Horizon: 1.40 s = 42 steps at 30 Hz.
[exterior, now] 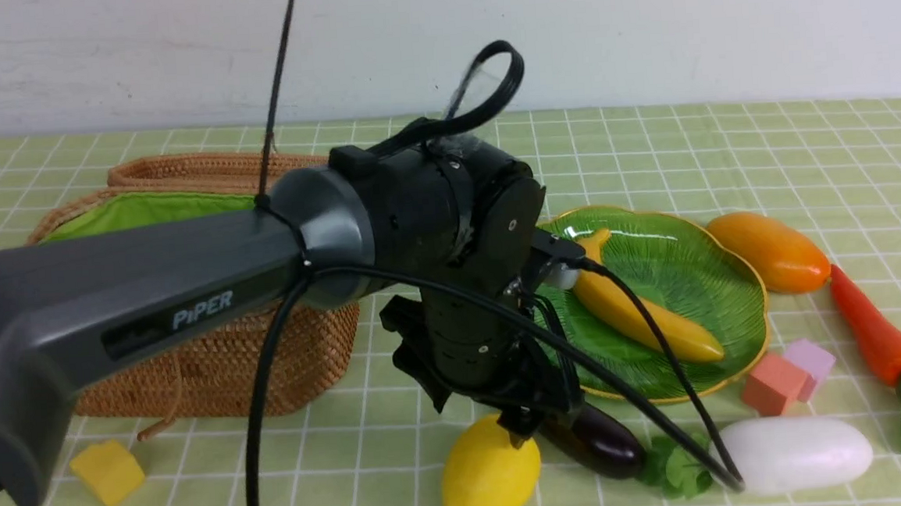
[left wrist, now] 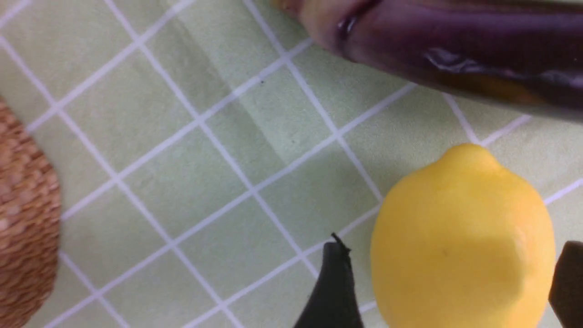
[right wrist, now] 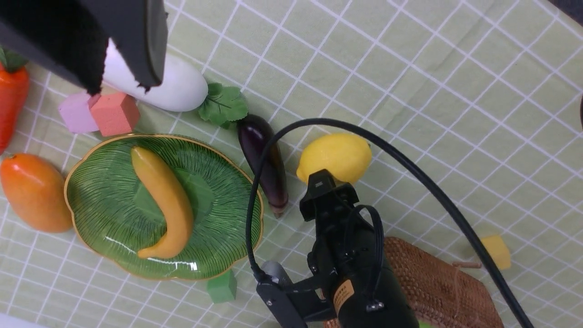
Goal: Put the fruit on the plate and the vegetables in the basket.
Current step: Grab a lemon with your left arm and place it on the plate on the right
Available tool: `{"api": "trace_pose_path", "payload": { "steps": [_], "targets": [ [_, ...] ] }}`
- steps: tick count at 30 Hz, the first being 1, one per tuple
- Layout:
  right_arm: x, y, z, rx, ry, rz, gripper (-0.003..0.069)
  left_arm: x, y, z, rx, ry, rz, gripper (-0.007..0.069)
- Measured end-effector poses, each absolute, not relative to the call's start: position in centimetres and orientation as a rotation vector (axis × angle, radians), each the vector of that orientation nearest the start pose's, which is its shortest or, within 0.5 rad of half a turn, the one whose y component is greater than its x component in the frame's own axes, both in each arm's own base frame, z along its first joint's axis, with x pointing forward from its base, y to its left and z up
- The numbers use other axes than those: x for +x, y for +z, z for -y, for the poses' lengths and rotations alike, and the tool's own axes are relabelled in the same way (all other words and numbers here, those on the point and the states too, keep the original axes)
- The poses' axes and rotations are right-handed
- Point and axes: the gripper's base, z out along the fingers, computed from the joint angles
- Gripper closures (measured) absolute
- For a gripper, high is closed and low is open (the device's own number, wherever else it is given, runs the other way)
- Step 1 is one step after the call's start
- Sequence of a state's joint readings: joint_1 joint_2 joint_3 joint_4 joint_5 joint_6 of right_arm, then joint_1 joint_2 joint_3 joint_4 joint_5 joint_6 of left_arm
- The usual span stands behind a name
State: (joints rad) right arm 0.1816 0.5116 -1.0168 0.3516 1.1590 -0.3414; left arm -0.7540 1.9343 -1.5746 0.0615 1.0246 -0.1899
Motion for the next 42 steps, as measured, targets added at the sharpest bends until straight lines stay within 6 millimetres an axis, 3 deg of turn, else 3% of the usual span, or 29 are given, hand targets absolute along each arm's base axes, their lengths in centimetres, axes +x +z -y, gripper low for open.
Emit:
{"api": "trace_pose_path", "payload": {
  "steps": [6, 9, 14, 22, 30, 42],
  "targets": [
    [3.6, 40.8, -3.6, -0.583, 0.329, -2.023, 0.0531, 29.2, 26.0, 26.8, 0.816, -0.114, -2.756, 0.0028],
    [3.6, 40.8, -3.6, -0.591, 0.326, -2.023, 0.0539, 28.7, 26.0, 26.7, 0.809, -0.125, -2.807, 0.0029],
    [3.6, 40.8, -3.6, -0.596, 0.322, -2.023, 0.0541, 28.7, 25.2, 26.8, 0.84, -0.145, -2.784, 0.0029],
    [3.6, 40.8, -3.6, -0.603, 0.328, -2.019, 0.0549, 30.1, 22.6, 26.7, 0.842, 0.033, -2.779, 0.0029],
    [3.5, 40.8, -3.7, -0.605, 0.33, -2.017, 0.0549, 30.3, 20.0, 27.8, 0.865, -0.053, -2.834, 0.0028],
    [3.5, 40.8, -3.7, -0.607, 0.333, -2.015, 0.0549, 30.4, 19.4, 28.2, 0.897, -0.069, -2.839, 0.0046]
  ]
}}
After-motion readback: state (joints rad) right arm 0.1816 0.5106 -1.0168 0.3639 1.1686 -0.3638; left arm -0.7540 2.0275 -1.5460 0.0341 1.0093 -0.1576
